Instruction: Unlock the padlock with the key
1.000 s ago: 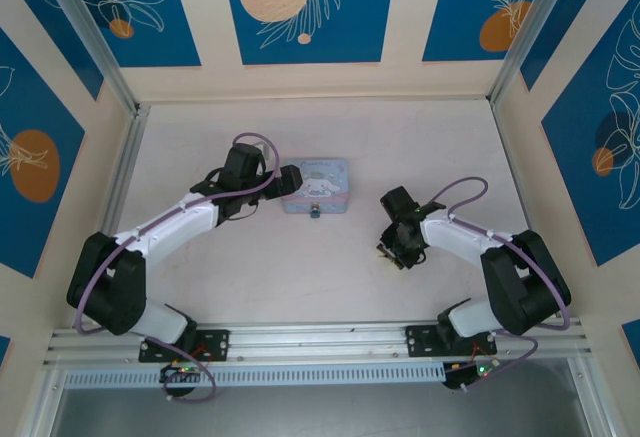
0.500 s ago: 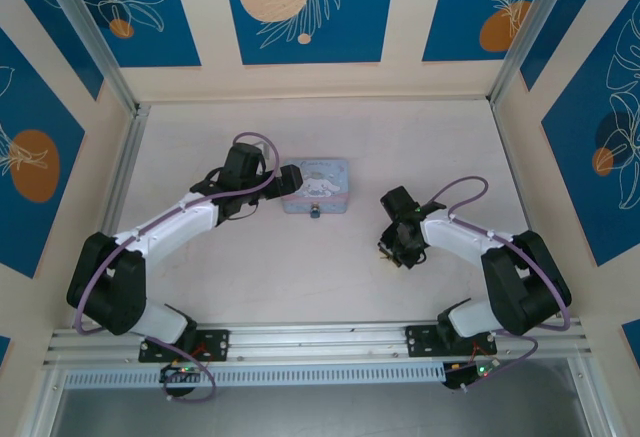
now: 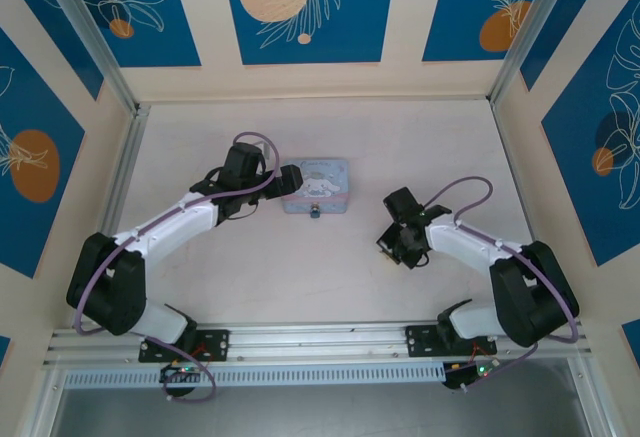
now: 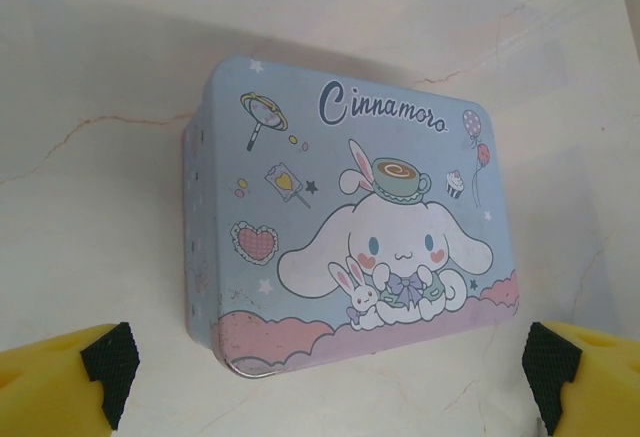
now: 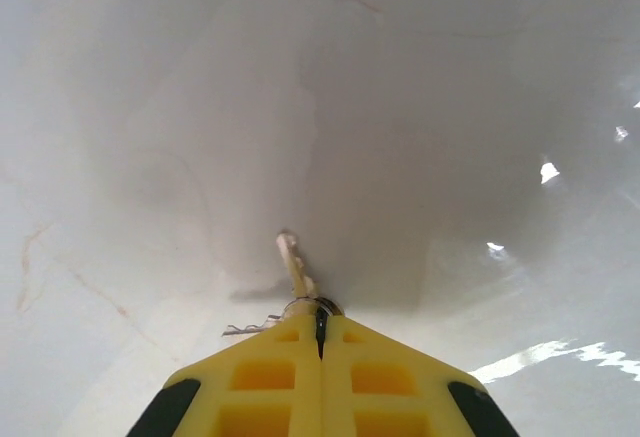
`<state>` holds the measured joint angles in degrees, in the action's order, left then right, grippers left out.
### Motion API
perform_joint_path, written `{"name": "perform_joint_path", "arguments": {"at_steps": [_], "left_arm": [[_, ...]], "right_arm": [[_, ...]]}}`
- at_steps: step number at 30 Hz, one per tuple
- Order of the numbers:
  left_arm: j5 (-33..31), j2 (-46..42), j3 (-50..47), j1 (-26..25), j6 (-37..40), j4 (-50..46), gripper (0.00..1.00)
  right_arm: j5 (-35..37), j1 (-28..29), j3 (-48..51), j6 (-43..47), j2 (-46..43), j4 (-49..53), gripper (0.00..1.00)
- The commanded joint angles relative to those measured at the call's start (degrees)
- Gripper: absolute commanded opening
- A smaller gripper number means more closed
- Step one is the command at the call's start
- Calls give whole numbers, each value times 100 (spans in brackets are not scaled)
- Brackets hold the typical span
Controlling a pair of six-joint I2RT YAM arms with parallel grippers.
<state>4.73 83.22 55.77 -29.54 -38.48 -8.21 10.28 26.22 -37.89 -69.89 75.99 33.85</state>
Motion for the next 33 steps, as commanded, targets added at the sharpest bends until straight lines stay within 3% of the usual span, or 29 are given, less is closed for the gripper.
{"name": "perform_joint_path", "arguments": {"at_steps": [1, 14, 20, 29, 30, 32, 33], "left_arm": [[218, -190, 86, -37, 87, -50, 100], [977, -63, -186, -284, -673, 739, 100], [856, -58, -224, -424, -744, 742, 100], [617, -130, -150, -423, -637, 507, 100], [615, -122, -138, -429, -626, 505, 100], [599, -94, -128, -429, -621, 507, 100], [599, -81, -112, -425, -617, 505, 100]], "right_arm": [[-207, -5, -20, 182, -339, 4, 0], [-516, 392, -922, 142, -346, -243, 0], [-587, 527, -1055, 68, -181, -315, 0], [-567, 1086, -417, -317, -260, -347, 0], [-534, 1128, -338, -333, -242, -361, 8], [-500, 1106, -298, -217, -87, -334, 46], [-383, 1113, -332, -101, -27, -261, 55]]}}
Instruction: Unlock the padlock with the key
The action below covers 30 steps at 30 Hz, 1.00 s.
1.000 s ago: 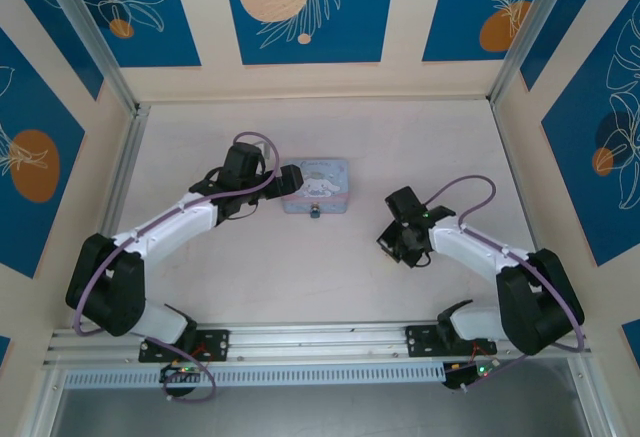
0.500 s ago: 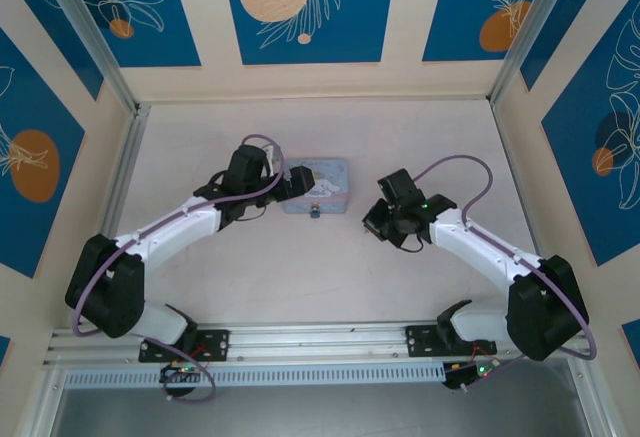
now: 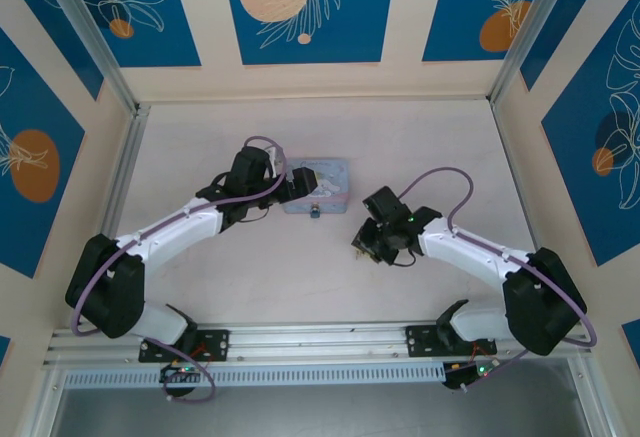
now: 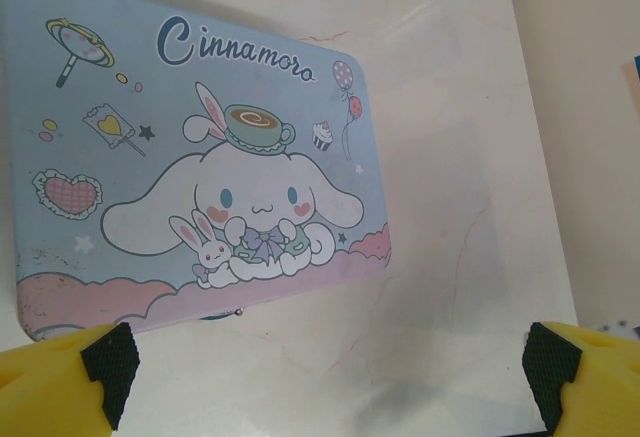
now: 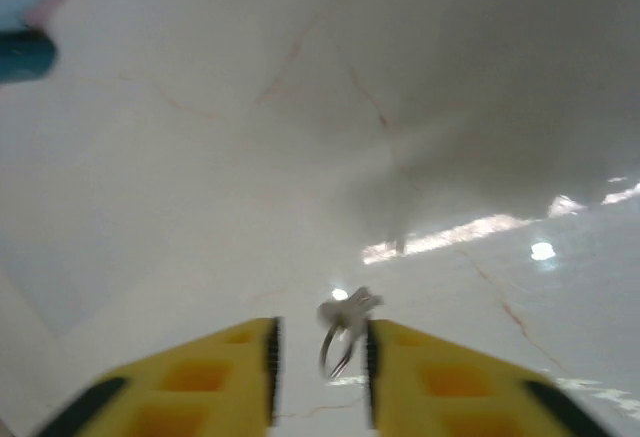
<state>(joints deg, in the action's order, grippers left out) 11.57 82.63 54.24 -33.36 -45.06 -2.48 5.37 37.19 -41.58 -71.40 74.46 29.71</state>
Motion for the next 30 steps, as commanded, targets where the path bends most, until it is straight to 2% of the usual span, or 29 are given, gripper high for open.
{"name": "perform_joint_path", "arguments": {"at_steps": [1, 5, 10, 15, 21, 30], "left_arm": [[-85, -19, 49, -47, 57, -83, 100], [-167, -49, 87, -44, 150, -203, 100], [-300, -106, 103, -47, 245, -316, 100], [-331, -80, 165, -45, 326, -409, 100], [-333, -91, 227, -38, 402, -487, 100], [-382, -77, 297, -25, 436, -558, 100]], "right_arm": [[204, 26, 4, 137, 165, 219, 59], [568, 36, -140, 421, 184, 494, 62], [753, 82, -218, 814, 350, 720, 59], [855, 288, -430, 1405, 708, 844, 54], [1054, 641, -580, 2141, 835, 1053, 55], [1172, 728, -440, 2365, 873, 1278, 56]]}}
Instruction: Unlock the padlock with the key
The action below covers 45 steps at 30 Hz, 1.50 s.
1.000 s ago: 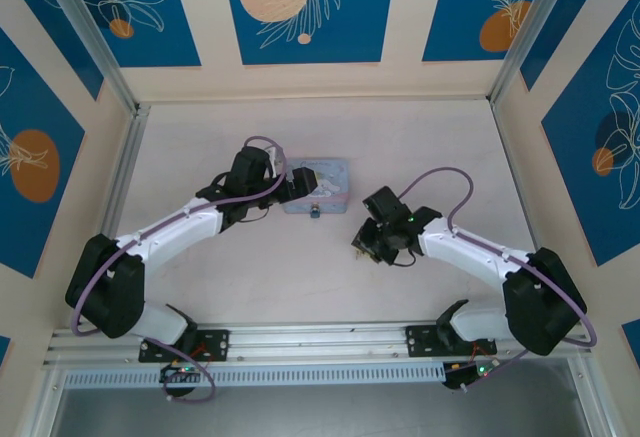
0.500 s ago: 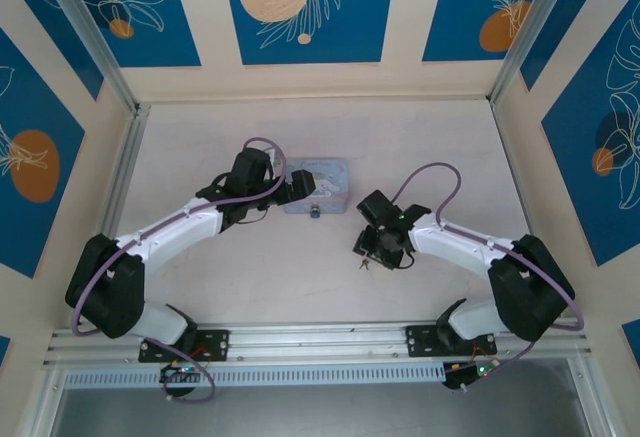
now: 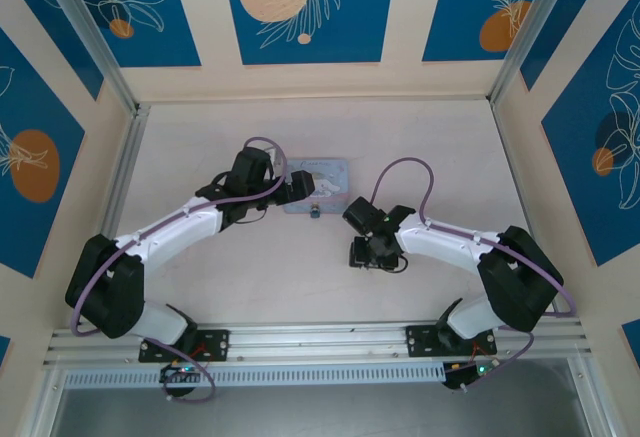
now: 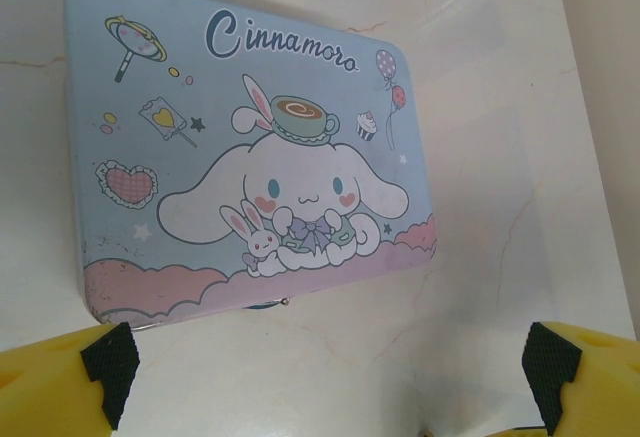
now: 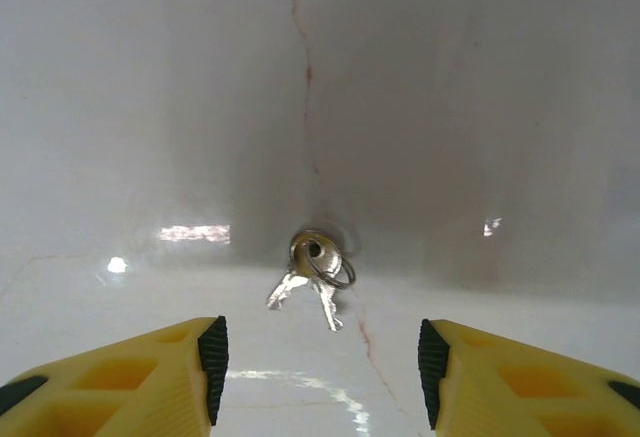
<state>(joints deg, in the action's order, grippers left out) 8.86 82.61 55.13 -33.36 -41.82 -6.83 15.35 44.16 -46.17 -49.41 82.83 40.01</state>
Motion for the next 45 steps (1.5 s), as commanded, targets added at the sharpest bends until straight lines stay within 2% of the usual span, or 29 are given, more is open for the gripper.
{"name": "perform_joint_path", "arguments": {"at_steps": [1, 24, 37, 45], "left_arm": [[-109, -86, 213, -27, 129, -131, 100], [-132, -78, 243, -18, 148, -154, 100], [-124, -61, 252, -15, 139, -156, 100], [-122, -69, 226, -17, 131, -152, 100]], "right_arm": [[182, 31, 21, 160, 52, 252, 56], [411, 94, -257, 307, 756, 271, 60], [305, -361, -683, 506, 1059, 39, 56], [204, -500, -684, 394, 850, -18, 54]]}}
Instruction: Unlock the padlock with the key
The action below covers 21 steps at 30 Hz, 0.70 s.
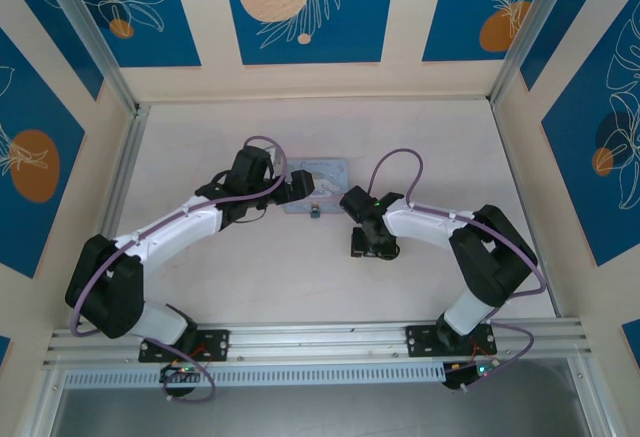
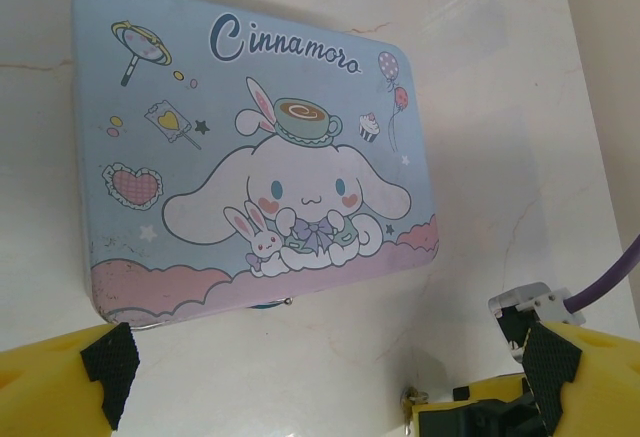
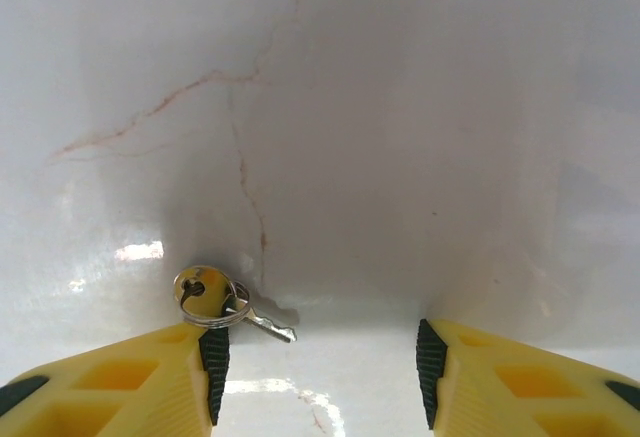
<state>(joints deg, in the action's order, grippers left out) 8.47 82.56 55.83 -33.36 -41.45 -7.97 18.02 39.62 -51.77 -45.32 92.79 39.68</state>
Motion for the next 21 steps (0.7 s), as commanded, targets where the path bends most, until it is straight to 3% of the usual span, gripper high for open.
{"name": "perform_joint_path", "arguments": {"at_steps": [1, 12, 21], "left_arm": [[-83, -57, 158, -13, 92, -34, 100], [-75, -56, 162, -11, 87, -12, 100], [-229, -91, 199, -2, 134, -86, 100]], "right_arm": [[-71, -66, -123, -20, -164, 27, 54], [-576, -121, -96, -423, -577, -83, 47], [-1139, -121, 131, -1492, -668, -337, 40]]}}
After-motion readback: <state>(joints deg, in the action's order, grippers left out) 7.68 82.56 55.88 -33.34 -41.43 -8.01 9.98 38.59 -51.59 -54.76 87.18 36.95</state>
